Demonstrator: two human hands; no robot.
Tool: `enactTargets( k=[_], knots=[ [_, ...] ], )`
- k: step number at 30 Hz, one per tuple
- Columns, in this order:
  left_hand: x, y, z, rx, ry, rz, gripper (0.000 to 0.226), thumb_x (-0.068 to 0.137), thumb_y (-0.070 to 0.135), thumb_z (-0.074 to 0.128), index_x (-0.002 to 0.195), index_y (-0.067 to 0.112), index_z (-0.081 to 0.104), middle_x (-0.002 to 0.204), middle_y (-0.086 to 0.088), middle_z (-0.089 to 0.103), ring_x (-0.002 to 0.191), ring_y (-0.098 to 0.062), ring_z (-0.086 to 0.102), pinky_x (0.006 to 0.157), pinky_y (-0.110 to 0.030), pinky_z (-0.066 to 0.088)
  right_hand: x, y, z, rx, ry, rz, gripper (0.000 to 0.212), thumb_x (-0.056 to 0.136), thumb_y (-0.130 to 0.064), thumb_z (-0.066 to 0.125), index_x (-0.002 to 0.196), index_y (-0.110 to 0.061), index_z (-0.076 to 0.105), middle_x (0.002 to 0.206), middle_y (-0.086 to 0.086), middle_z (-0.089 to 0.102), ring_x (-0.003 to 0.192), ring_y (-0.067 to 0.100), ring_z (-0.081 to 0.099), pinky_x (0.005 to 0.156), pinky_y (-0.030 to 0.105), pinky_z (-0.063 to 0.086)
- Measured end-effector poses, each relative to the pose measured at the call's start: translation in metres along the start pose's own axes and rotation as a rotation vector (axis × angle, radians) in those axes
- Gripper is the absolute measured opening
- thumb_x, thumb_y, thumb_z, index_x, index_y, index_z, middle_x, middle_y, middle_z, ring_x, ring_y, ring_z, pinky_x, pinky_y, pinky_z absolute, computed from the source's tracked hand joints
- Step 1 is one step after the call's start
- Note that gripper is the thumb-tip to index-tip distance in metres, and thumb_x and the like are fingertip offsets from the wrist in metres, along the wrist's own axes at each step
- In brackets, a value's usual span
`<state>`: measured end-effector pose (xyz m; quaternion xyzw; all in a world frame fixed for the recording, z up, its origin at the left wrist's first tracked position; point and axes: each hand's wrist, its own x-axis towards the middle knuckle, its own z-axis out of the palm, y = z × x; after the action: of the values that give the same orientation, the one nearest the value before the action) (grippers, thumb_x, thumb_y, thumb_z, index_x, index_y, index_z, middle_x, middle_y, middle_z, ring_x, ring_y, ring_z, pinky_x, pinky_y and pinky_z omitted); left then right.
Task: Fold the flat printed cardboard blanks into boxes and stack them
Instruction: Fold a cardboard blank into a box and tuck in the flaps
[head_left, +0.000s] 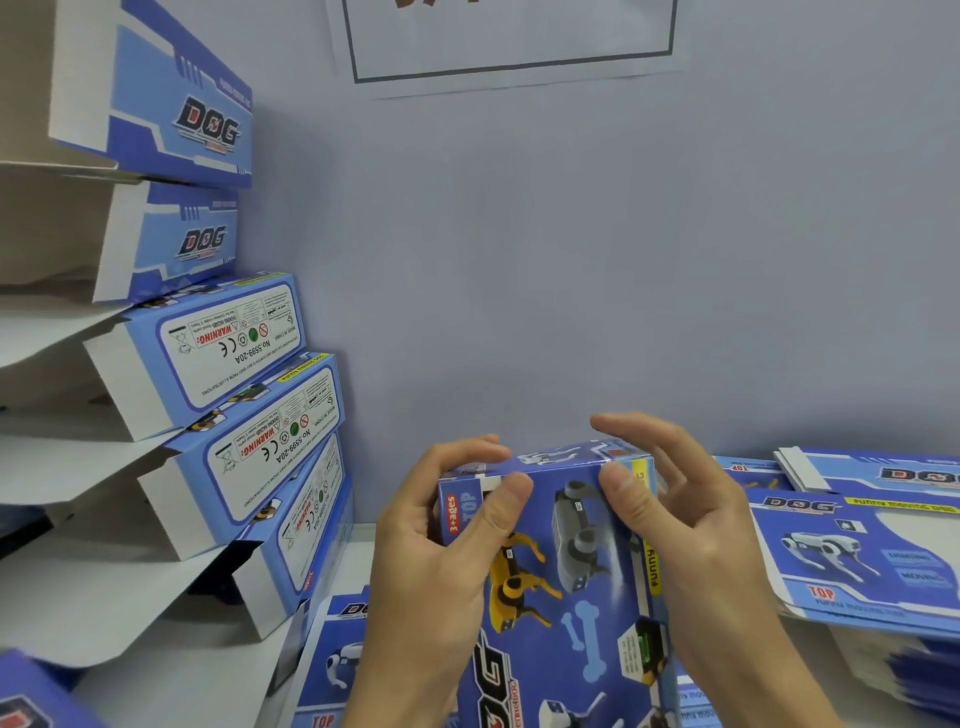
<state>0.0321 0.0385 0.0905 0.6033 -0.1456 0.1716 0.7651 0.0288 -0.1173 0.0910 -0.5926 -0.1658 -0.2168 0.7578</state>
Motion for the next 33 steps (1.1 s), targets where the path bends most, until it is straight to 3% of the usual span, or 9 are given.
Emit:
enactTargets(
  k=[9, 13, 15, 18, 22, 25, 28, 31, 33],
  knots=[
    [0.002, -0.006, -0.003, 0.055, -0.004, 0.020, 0.029, 0.054, 0.038, 0.081, 0.079, 0.030, 0.069, 0.108, 0.014, 0.071, 0.091, -0.024, 0.075, 0.062, -0.035, 0.062, 0.001, -0.001, -0.001, 0.009, 0.028, 0.037, 0.016, 0.068, -0.037, 0.071, 0.072, -0.021, 0.072, 0.115, -0.008, 0.069, 0.101, 0.019, 0.071, 0.061, 0.034, 0.061],
    [0.002, -0.006, -0.003, 0.060, -0.014, 0.036, 0.028, 0.058, 0.042, 0.079, 0.082, 0.032, 0.069, 0.109, 0.015, 0.071, 0.088, -0.024, 0.075, 0.060, -0.031, 0.061, 0.000, 0.000, 0.001, -0.017, 0.034, 0.006, 0.017, 0.073, -0.036, 0.070, 0.083, -0.023, 0.074, 0.116, -0.007, 0.070, 0.099, 0.018, 0.072, 0.061, 0.030, 0.060],
    [0.001, -0.006, -0.004, 0.049, 0.006, 0.034, 0.029, 0.059, 0.042, 0.079, 0.085, 0.033, 0.069, 0.103, 0.011, 0.073, 0.083, -0.026, 0.076, 0.058, -0.031, 0.061, 0.000, 0.001, 0.005, -0.106, 0.076, -0.033, 0.023, 0.075, -0.039, 0.069, 0.097, -0.033, 0.073, 0.114, -0.010, 0.072, 0.104, 0.013, 0.070, 0.076, 0.033, 0.059],
    [0.002, -0.008, -0.006, -0.007, 0.126, 0.012, 0.035, 0.057, 0.040, 0.083, 0.089, 0.033, 0.070, 0.091, -0.001, 0.076, 0.076, -0.031, 0.076, 0.059, -0.039, 0.061, 0.001, -0.001, 0.010, -0.299, 0.213, -0.132, 0.031, 0.076, -0.044, 0.068, 0.107, -0.042, 0.067, 0.117, -0.021, 0.068, 0.118, 0.001, 0.059, 0.098, 0.038, 0.046],
    [0.008, -0.008, -0.014, -0.215, 0.431, -0.034, 0.031, 0.059, 0.050, 0.079, 0.087, 0.042, 0.071, 0.094, 0.000, 0.077, 0.081, -0.025, 0.076, 0.063, -0.043, 0.061, 0.004, -0.013, 0.012, -0.442, 0.262, -0.240, 0.017, 0.090, -0.018, 0.070, 0.092, -0.034, 0.070, 0.091, -0.013, 0.068, 0.092, 0.005, 0.063, 0.079, 0.029, 0.051],
    [0.010, -0.008, -0.017, -0.252, 0.594, -0.043, 0.017, 0.070, 0.060, 0.073, 0.085, 0.060, 0.066, 0.097, 0.021, 0.075, 0.086, -0.013, 0.075, 0.068, -0.039, 0.061, 0.001, -0.027, 0.024, -0.449, 0.157, -0.276, 0.016, 0.088, -0.017, 0.064, 0.078, -0.028, 0.071, 0.068, -0.004, 0.065, 0.062, 0.012, 0.058, 0.056, 0.027, 0.048],
    [0.009, -0.011, -0.016, -0.288, 0.772, -0.072, 0.017, 0.077, 0.063, 0.072, 0.089, 0.059, 0.060, 0.101, 0.017, 0.075, 0.087, -0.017, 0.076, 0.072, -0.045, 0.062, -0.007, -0.041, 0.040, -0.422, -0.107, -0.134, 0.017, 0.080, -0.023, 0.055, 0.076, -0.024, 0.071, 0.060, 0.001, 0.066, 0.050, 0.012, 0.057, 0.047, 0.024, 0.045],
    [0.010, -0.010, -0.016, -0.367, 0.909, -0.044, 0.018, 0.082, 0.059, 0.071, 0.086, 0.051, 0.056, 0.085, 0.019, 0.074, 0.069, -0.009, 0.075, 0.045, -0.026, 0.055, -0.013, -0.039, 0.050, -0.690, -0.517, 0.174, 0.032, 0.085, -0.038, 0.052, 0.086, -0.012, 0.071, 0.072, 0.010, 0.070, 0.061, 0.022, 0.064, 0.059, 0.033, 0.057],
    [0.010, -0.013, -0.017, -0.369, 0.971, -0.035, 0.022, 0.083, 0.057, 0.071, 0.089, 0.047, 0.053, 0.085, 0.014, 0.073, 0.065, -0.009, 0.074, 0.042, -0.023, 0.053, -0.015, -0.032, 0.053, -0.912, -0.623, 0.341, 0.046, 0.089, -0.055, 0.053, 0.086, -0.013, 0.072, 0.080, 0.004, 0.070, 0.072, 0.017, 0.065, 0.072, 0.035, 0.057]
  ],
)
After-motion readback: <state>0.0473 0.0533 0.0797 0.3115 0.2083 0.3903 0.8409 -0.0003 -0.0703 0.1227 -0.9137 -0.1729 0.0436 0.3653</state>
